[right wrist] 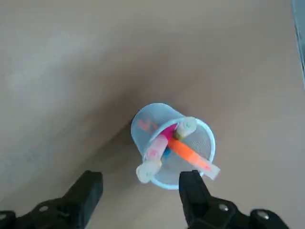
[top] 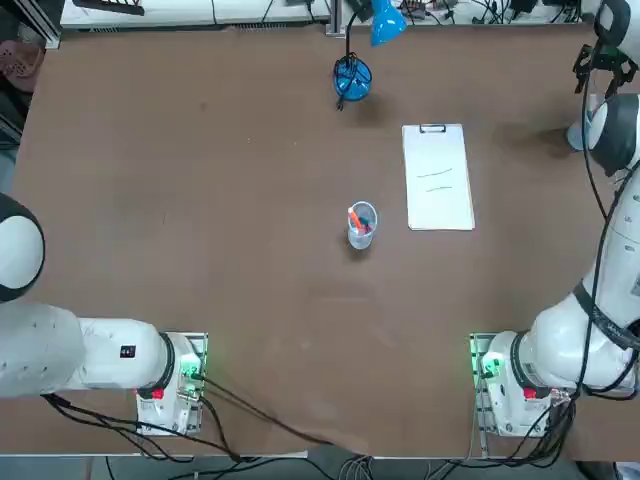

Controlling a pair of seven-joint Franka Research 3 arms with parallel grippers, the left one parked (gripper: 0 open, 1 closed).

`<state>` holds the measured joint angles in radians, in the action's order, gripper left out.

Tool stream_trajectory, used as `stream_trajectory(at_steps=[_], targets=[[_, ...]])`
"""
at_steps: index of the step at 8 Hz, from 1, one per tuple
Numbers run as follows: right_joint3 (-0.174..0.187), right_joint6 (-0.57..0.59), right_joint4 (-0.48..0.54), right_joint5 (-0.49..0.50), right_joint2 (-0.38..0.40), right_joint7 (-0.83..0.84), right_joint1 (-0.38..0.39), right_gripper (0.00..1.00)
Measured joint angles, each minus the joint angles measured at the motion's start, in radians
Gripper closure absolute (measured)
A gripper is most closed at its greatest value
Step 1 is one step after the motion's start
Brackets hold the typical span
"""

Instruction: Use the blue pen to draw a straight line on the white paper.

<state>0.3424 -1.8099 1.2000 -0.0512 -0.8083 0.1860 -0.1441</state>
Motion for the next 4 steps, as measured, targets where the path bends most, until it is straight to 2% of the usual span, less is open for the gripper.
stream_trajectory(at_steps=[4], targets=[[0.001,-0.019,-0.002,0.000,-0.026,0.005,-0.024,0.08]])
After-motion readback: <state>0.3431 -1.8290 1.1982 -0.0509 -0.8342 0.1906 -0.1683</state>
